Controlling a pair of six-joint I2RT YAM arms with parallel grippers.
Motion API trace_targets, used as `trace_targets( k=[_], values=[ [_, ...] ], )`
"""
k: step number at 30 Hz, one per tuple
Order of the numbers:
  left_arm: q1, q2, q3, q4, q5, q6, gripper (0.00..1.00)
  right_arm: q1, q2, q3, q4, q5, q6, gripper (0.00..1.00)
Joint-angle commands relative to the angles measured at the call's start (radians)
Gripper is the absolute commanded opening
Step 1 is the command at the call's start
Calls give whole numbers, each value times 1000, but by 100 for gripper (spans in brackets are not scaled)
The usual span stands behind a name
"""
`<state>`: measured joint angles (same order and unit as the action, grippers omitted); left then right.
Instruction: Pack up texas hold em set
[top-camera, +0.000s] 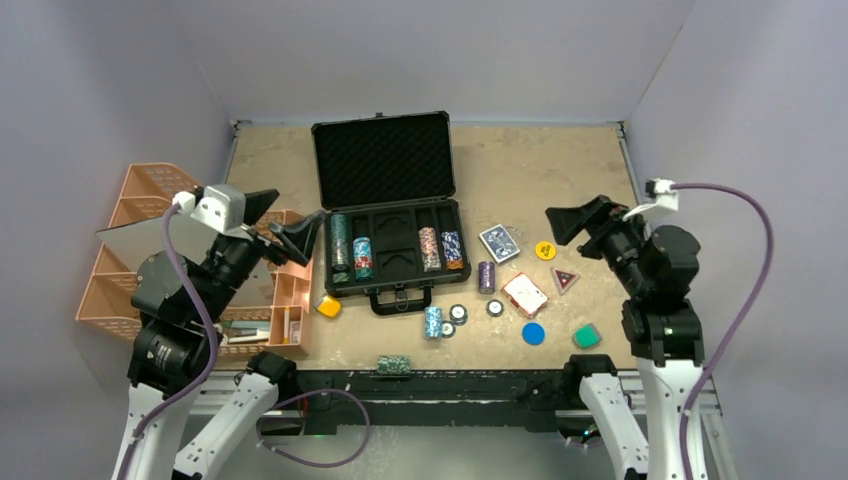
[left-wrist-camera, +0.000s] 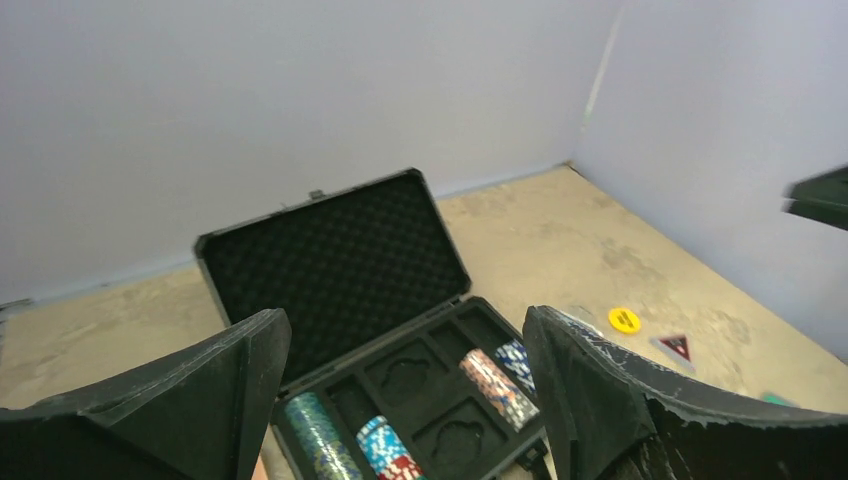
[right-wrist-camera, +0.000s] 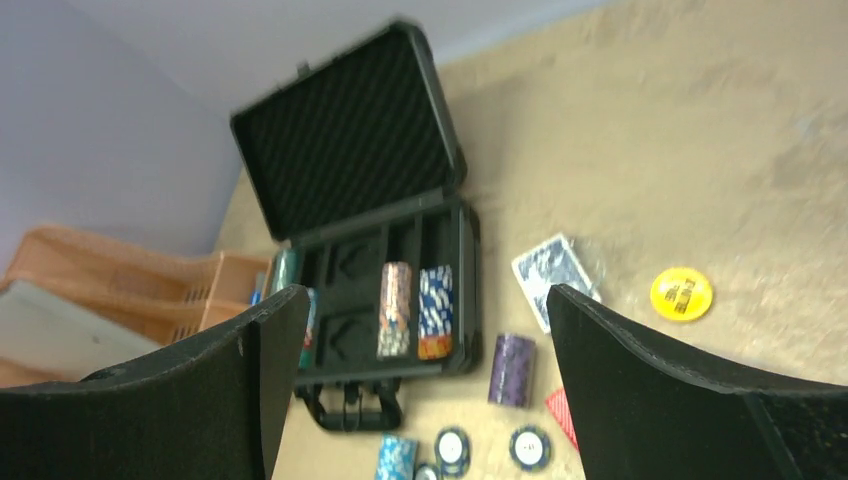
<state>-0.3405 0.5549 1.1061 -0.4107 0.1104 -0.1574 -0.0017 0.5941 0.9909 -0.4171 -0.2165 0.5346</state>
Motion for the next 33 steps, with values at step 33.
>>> trace_targets(
  k=[33],
  values=[
    [5,-16,-183,327,-30,-83,89,827,430,-224,307,-159,-344,71]
  ],
)
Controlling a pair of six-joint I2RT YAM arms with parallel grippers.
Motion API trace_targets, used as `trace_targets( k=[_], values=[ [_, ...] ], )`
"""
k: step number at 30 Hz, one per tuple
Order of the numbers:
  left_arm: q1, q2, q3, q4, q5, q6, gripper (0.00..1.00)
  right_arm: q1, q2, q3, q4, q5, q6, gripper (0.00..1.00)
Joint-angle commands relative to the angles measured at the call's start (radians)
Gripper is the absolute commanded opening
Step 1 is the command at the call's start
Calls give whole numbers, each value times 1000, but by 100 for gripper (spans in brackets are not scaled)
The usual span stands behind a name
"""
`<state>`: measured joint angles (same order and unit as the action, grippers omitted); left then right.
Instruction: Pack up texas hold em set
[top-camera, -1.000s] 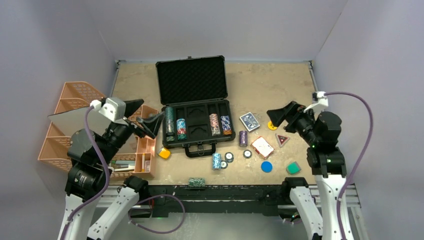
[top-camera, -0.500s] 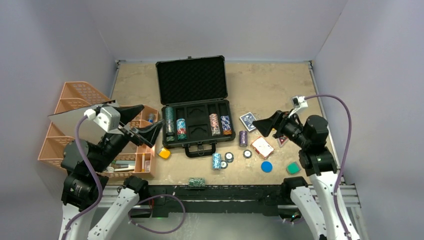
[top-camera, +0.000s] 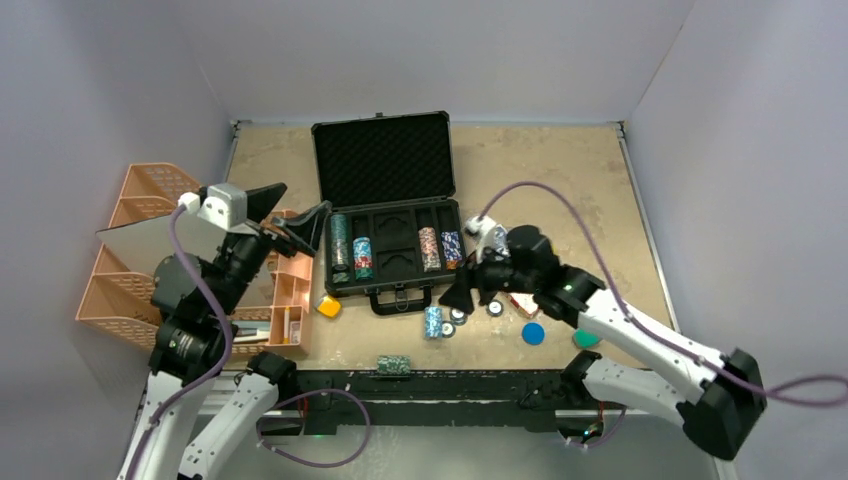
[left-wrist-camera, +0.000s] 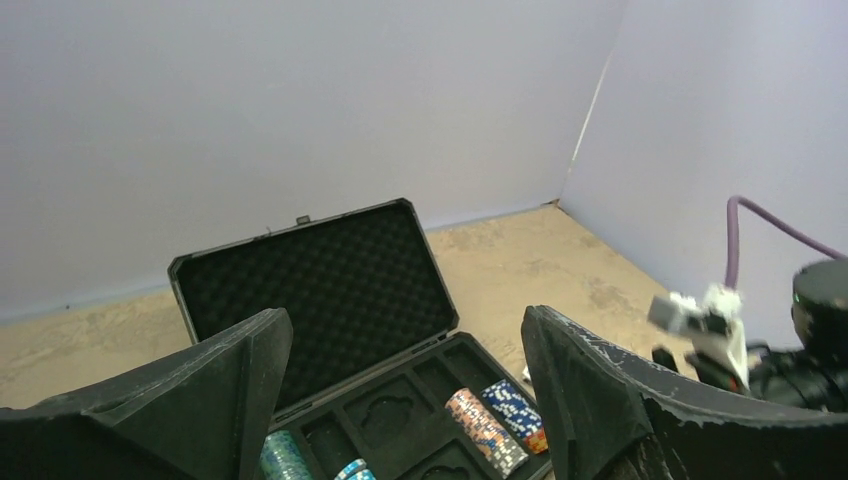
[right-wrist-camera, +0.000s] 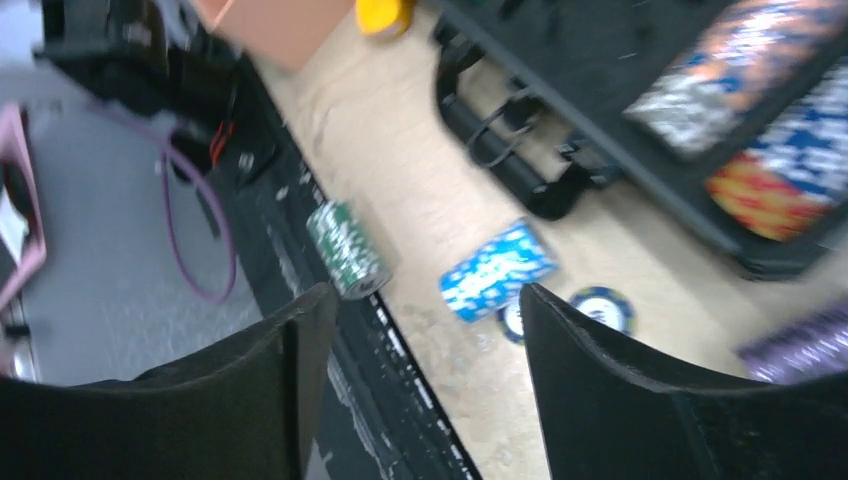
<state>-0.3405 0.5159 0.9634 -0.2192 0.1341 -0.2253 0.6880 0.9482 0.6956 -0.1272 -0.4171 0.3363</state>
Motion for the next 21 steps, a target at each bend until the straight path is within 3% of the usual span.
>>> trace_targets(
  k=[1,4,8,16,21],
  values=[
    [4,24,-50,147,-61,-16,89,171,111,84,21,36,-163,75],
    [5,22,-65,143,-95,-11,89,287,210,119,23,66,-209,82],
    [4,-1,-70,111,-162,4,88,444,349,195,-8,145,-254,84],
    [4,-25,4,-18,-415,-37,88,611,597,364,-162,286,-382,84],
    [5,-25,19,-61,-472,-46,88,670,731,450,-228,338,-420,85]
  ],
)
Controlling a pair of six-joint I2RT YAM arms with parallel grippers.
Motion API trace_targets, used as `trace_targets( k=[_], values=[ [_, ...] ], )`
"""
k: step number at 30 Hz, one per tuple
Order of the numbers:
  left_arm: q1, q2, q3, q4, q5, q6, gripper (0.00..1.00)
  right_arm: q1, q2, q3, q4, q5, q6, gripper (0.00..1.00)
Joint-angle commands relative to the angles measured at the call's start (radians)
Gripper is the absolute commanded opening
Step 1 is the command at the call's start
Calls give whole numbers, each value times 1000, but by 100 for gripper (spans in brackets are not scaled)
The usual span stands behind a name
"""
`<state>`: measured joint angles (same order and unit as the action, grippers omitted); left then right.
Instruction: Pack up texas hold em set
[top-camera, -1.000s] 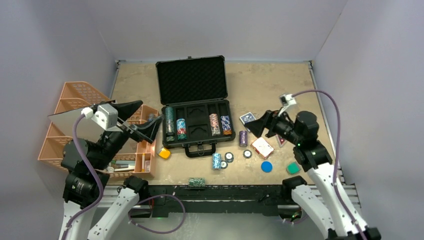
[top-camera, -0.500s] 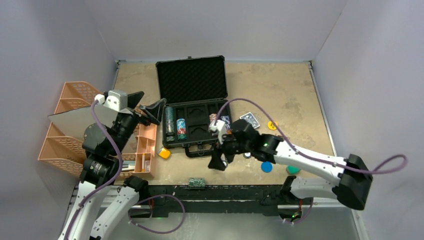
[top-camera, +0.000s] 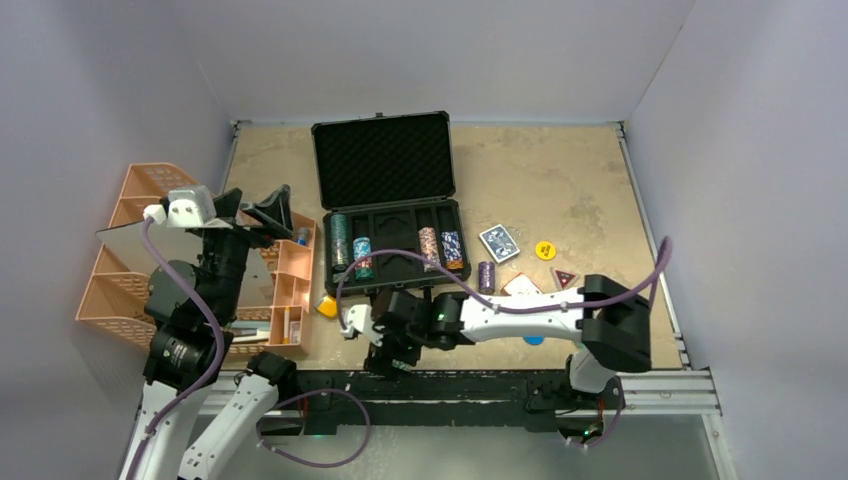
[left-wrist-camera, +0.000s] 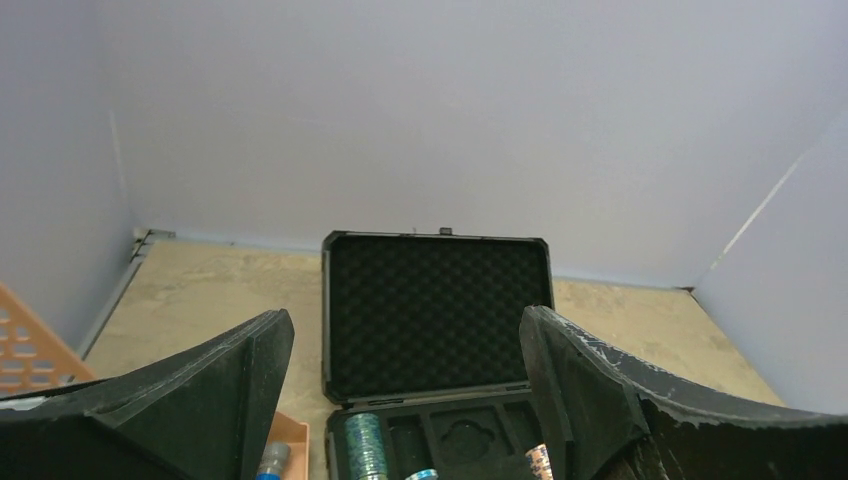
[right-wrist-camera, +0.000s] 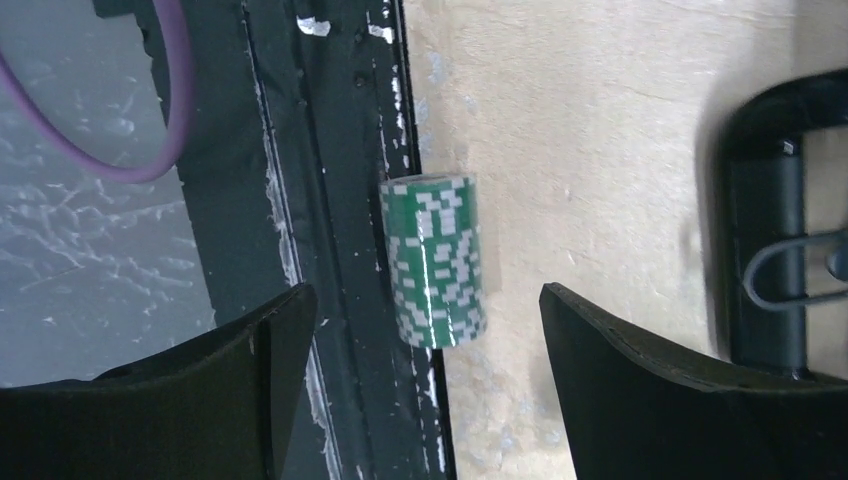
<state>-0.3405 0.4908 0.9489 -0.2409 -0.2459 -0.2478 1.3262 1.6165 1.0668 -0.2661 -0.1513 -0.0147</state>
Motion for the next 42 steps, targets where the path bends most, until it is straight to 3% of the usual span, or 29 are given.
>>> trace_targets(
  k=[1,5,11,18,22,28,35,38,42],
  values=[
    [5,0,30,-39,-95,-29,88,38,87,91,-94,73,-79,84],
    [5,-3,8,-29,-102,-44,88,51,156,133,-99,74,-108,69],
    [4,2,7,-31,-120,-33,88,55,207,150,-115,99,-113,65],
    [4,3,1,-24,-126,-24,88,56,181,142,-63,125,-108,25],
    [3,16,3,-27,-115,-24,88,54,92,112,-12,115,-79,17],
    [5,36,-3,19,-86,-20,88,-27,-129,44,154,125,0,13],
    [5,110,24,60,-29,-16,88,-280,-367,-49,405,116,271,14],
    [5,130,1,65,8,-14,88,-332,-357,-29,445,203,474,15],
    [5,132,-29,71,17,-3,88,-391,-213,108,331,281,642,14]
  ],
)
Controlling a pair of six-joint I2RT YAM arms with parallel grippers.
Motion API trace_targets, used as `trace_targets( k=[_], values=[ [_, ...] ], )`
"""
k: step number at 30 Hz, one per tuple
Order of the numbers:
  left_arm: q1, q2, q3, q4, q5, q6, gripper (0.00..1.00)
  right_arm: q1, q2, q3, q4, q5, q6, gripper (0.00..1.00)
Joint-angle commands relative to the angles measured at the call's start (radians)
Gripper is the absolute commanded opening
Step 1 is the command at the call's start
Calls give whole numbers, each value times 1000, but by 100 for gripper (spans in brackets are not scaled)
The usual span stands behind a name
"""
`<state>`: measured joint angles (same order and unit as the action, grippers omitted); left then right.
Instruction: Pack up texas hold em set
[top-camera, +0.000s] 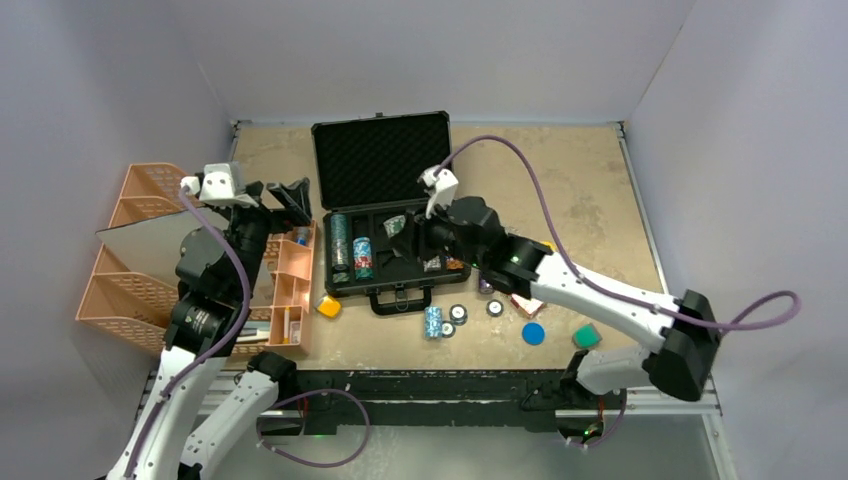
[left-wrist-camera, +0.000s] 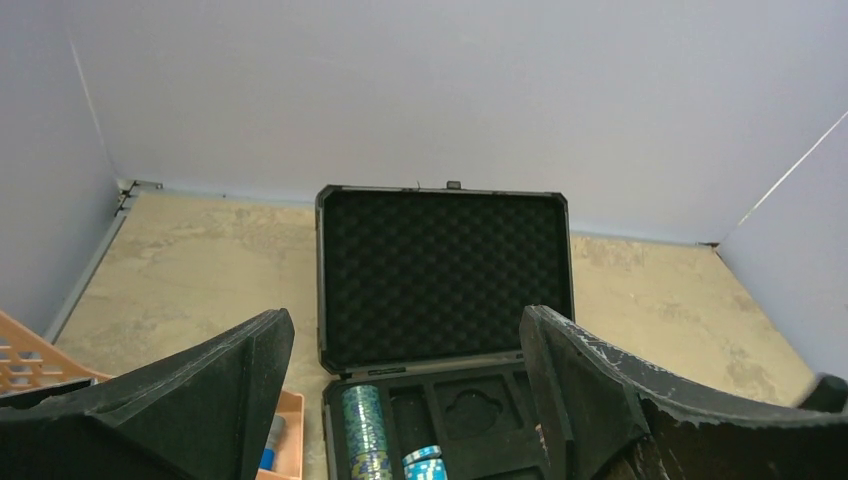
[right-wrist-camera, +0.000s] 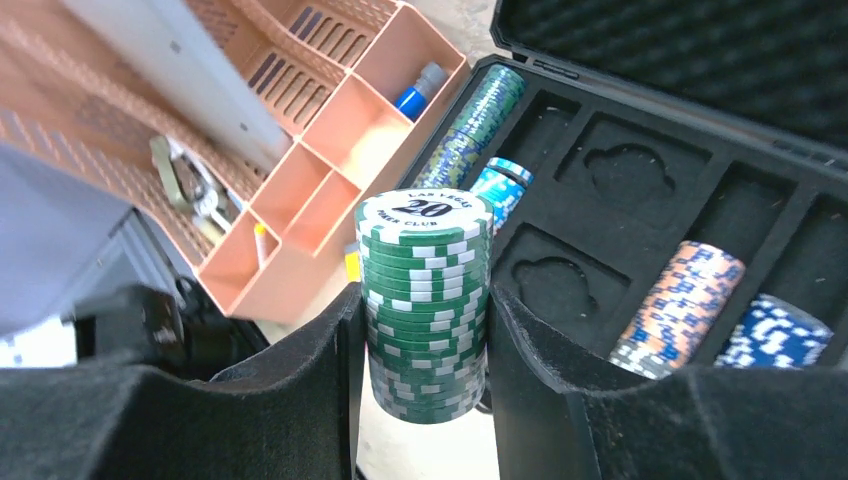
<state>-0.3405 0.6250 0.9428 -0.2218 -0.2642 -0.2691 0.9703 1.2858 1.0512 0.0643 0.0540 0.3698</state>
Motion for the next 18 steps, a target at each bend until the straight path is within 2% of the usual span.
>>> trace_targets(
  k=[1,4,6,9,13,18],
  values=[
    [5,-2,-29,55,38,26,88,-67,148,159,-21,71,289,13],
    [11,-1,-39,48,45,34,88,-149,221,203,-39,28,330,10],
    [15,-5,-45,42,48,26,88,-176,281,262,-57,-1,281,10],
    [15,-10,-62,58,61,12,88,-208,382,382,-179,19,228,11],
    [22,6,-56,47,92,7,88,-284,463,446,-239,-9,221,11],
    [35,-22,-63,36,88,-15,87,-315,572,544,-340,-5,185,9]
  ],
)
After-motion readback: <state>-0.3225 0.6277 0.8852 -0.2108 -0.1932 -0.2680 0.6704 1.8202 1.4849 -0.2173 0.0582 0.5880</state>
